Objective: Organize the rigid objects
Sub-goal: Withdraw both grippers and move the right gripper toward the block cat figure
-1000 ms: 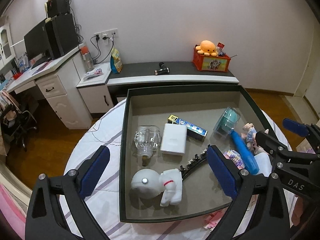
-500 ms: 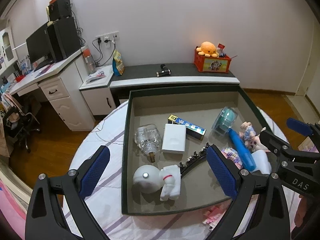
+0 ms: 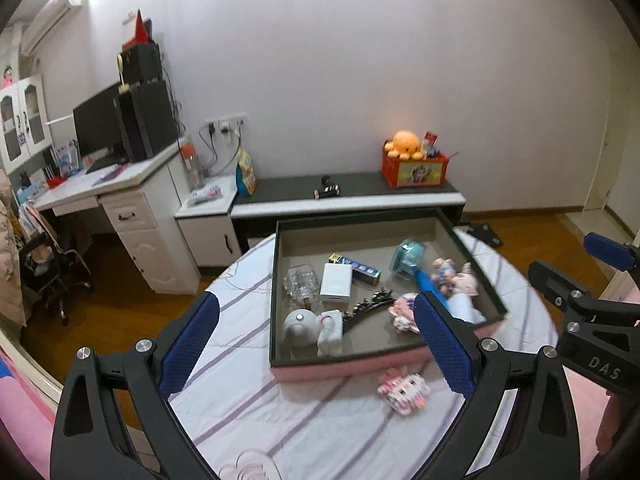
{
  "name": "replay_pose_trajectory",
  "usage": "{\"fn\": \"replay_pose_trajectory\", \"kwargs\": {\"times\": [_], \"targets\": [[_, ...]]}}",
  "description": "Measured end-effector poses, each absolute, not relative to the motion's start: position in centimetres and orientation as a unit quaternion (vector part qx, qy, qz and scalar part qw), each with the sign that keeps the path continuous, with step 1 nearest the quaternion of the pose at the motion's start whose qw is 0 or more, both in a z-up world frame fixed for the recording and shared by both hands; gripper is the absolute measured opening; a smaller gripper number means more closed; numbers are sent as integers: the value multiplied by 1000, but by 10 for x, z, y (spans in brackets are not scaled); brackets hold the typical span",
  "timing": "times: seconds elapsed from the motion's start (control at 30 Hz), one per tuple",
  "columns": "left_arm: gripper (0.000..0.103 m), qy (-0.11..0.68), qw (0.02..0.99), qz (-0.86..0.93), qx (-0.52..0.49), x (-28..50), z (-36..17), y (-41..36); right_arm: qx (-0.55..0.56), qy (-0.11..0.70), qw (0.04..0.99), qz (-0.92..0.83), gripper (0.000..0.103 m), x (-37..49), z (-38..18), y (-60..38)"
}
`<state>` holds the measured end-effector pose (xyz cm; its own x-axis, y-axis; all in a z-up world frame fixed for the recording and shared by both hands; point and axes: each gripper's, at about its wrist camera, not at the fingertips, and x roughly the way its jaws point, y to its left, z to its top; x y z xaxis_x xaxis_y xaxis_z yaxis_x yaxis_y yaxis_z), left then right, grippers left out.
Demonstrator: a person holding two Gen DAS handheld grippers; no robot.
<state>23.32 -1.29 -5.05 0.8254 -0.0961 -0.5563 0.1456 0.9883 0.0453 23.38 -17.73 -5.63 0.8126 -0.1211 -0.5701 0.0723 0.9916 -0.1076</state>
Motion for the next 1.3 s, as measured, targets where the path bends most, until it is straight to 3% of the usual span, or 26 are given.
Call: {"fn": "replay_pose_trajectory", "kwargs": {"times": [0.57,0.63,0.67,0.77,1.3], "targets": [[103,158,985,-64,24,86,10,2,-37,186,977,-97,86,84,2,-161],[103,144,988,-59,19,77,14,5,-42,168,980,-102,92,71,5,-158],[103,139,989,-57,18,73,15,6,-42,158,981,-101,102,66,6,-157],[103,119,991,-57,16,59,20,6,-35,130,986,-102,103,50,10,-155],[103,117,992,-36,32,43,11,-6,-24,104,990,-87,103,18,10,-157]]}}
